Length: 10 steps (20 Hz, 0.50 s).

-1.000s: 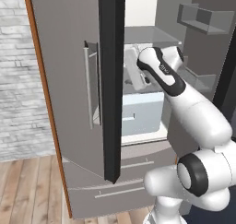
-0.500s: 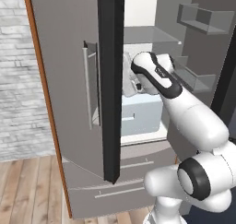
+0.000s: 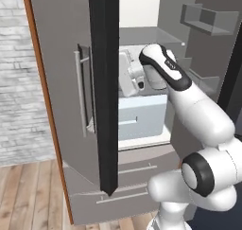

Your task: There is a bowl on the dining counter. Grab a lemon wedge from the fridge and place it in the bowl. Then get the liquor bottle and glass cup from the cabinet and place them next to the bowl.

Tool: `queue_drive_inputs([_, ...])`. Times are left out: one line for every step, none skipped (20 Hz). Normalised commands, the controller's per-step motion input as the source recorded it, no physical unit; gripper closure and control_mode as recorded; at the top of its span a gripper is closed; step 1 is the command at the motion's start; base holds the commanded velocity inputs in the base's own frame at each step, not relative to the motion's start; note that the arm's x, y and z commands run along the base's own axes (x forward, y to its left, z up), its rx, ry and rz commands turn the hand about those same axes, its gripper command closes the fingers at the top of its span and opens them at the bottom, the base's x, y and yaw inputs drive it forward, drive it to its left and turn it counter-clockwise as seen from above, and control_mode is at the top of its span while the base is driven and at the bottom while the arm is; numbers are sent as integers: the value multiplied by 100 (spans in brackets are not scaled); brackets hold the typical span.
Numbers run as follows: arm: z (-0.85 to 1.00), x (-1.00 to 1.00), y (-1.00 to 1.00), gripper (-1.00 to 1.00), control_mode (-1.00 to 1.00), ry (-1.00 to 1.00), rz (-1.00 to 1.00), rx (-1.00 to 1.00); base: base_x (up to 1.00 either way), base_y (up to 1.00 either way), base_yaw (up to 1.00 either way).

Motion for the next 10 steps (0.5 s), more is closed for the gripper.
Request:
queue_drive_inputs([-5, -39, 88, -100, -100, 0, 24, 0, 0, 0, 0])
queue_drive_inputs([-7, -44, 92, -100, -100, 0, 24, 0, 0, 0, 0])
queue_drive_inputs([-14, -52, 100, -100, -100, -4, 22, -1, 0, 0, 0])
queue_drive_inputs([-18, -58, 100, -100, -100, -8, 21, -3, 0, 0, 0])
queue_drive_inputs([-18, -62, 100, -100, -100, -10, 19, -3, 0, 0, 0])
queue_drive_inputs([-21, -66, 100, -100, -100, -13, 17, -5, 0, 0, 0])
queue_drive_inputs([-20, -65, 100, -100, -100, -14, 16, -5, 0, 0, 0])
queue_drive_inputs([-20, -65, 100, -100, -100, -14, 14, -5, 0, 0, 0])
queue_drive_inputs([-19, -62, 100, -100, -100, -14, 13, -5, 0, 0, 0])
queue_drive_inputs([-19, -56, 100, -100, -100, -12, 10, -4, 0, 0, 0])
